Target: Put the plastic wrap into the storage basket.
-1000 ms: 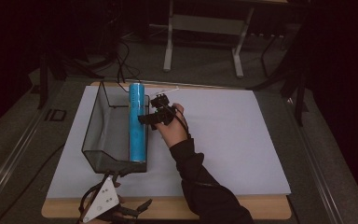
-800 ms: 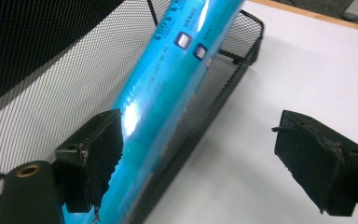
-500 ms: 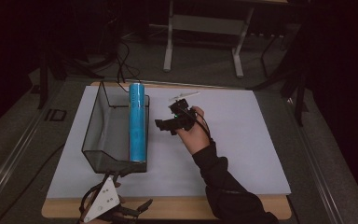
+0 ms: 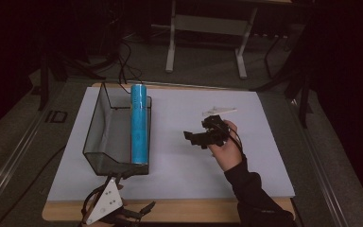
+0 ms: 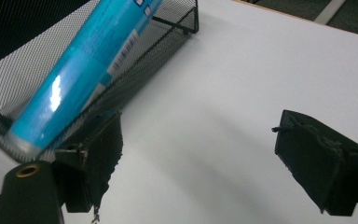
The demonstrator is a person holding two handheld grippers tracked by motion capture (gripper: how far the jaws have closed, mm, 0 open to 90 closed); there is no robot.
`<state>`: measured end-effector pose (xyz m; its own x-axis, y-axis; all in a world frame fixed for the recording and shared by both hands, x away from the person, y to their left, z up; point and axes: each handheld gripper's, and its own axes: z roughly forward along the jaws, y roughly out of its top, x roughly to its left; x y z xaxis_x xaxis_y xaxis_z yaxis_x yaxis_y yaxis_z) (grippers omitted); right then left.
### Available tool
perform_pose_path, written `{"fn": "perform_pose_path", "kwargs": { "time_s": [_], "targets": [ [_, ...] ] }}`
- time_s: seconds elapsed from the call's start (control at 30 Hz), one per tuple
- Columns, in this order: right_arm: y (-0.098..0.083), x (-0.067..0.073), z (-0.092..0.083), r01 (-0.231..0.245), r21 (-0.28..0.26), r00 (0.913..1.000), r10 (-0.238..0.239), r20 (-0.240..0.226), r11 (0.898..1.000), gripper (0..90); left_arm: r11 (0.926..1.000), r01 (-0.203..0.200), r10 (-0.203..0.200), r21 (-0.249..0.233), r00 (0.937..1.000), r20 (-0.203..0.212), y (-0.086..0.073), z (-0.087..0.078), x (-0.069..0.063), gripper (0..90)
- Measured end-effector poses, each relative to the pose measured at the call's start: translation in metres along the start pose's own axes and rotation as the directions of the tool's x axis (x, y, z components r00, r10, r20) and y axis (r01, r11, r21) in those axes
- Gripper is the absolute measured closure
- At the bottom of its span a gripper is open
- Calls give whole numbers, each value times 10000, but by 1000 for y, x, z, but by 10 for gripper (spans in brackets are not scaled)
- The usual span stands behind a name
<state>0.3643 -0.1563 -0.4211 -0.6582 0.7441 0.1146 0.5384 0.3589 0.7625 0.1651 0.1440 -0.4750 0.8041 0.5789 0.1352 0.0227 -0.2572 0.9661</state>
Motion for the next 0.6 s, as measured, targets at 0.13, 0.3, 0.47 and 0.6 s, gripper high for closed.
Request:
{"fn": "perform_pose_path", "kwargs": {
  "time_s": [0.13, 0.3, 0.47, 0.6],
  "targets": [
    [-15, -8, -14, 16, -65, 9999, -15, 136, 10000, 149, 10000, -13, 13, 7, 10000, 0, 0, 0, 0, 15],
    [-35, -17, -30, -40, 20, 9996, 39, 278, 10000, 142, 10000, 11, -11, 18, 10000, 16, 0, 1, 0, 15],
    [-54, -24, -42, -137, 44, 9991, 136, 393, 9999, 141, 10000, -1, 1, 50, 10000, 28, 0, 2, 0, 15],
    [-67, -26, -47, -106, 146, 9989, 99, 454, 9998, 141, 10000, 4, -4, 60, 10000, 30, 0, 2, 0, 15]
  ]
}}
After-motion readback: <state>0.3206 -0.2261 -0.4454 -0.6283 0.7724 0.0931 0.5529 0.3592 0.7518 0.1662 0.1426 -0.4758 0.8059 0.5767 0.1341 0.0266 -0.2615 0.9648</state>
